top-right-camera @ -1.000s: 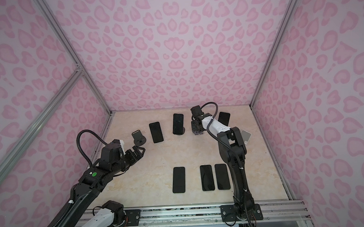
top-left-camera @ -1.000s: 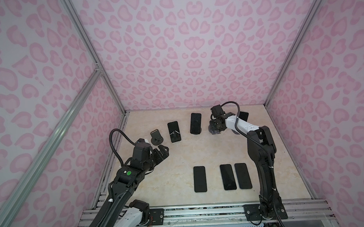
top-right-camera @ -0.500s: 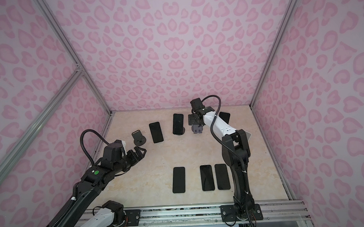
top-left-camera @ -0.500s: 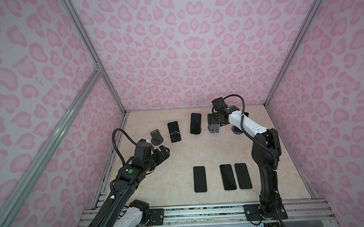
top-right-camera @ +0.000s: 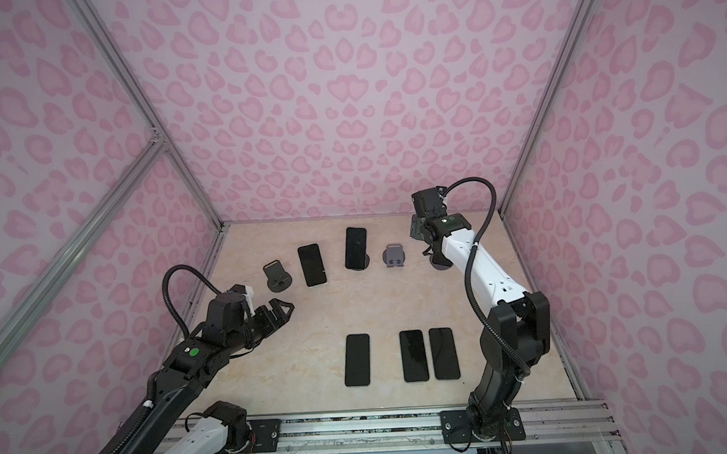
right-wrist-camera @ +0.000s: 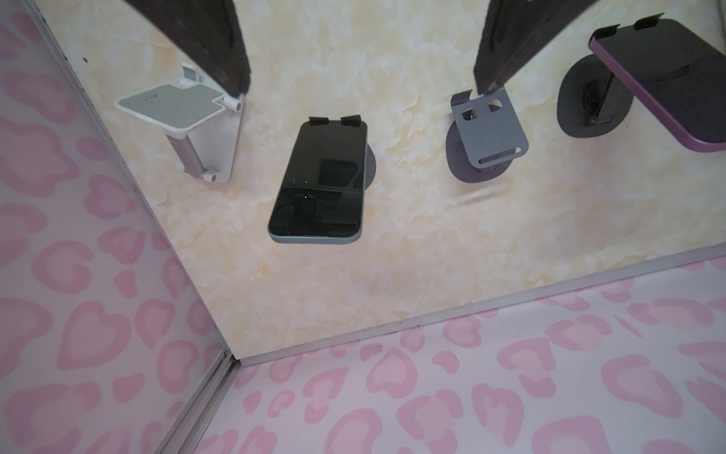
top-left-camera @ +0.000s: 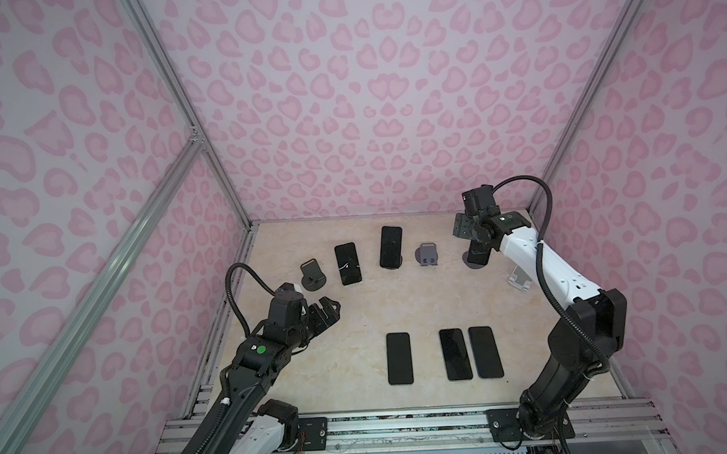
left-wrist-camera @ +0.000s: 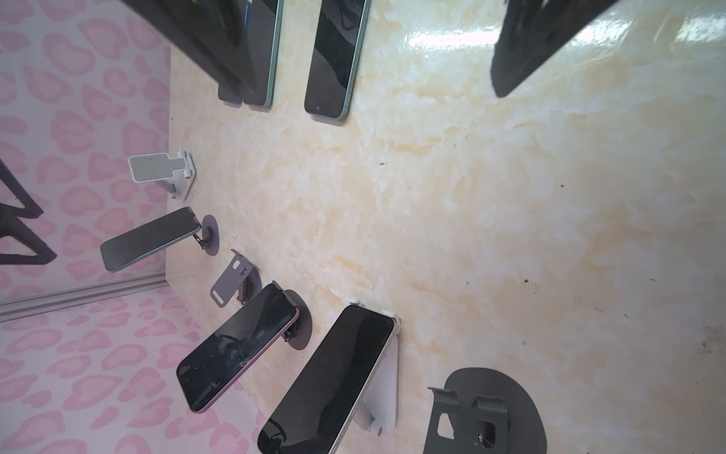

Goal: Remove the phone from the phone stand
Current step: 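Reach the left gripper to the white-stand phone while the right gripper hovers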

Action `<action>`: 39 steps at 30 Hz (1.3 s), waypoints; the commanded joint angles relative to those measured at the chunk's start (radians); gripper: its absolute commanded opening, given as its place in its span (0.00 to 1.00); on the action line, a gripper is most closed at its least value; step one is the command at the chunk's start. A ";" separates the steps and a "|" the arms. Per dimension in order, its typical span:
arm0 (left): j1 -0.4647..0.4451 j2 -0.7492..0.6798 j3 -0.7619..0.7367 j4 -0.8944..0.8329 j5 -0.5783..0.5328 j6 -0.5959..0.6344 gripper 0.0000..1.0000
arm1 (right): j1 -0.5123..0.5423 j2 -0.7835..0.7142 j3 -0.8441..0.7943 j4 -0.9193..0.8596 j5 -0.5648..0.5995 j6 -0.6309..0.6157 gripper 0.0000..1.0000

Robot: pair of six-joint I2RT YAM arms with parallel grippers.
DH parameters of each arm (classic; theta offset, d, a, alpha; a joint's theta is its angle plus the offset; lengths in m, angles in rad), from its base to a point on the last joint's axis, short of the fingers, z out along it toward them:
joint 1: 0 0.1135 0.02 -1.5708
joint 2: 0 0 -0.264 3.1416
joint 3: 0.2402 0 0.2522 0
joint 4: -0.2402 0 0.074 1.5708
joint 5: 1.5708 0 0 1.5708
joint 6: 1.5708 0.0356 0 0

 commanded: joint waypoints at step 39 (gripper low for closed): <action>-0.179 1.126 0.993 -0.124 -0.675 0.183 0.97 | -0.146 -0.287 -0.558 0.329 -0.474 -0.088 0.98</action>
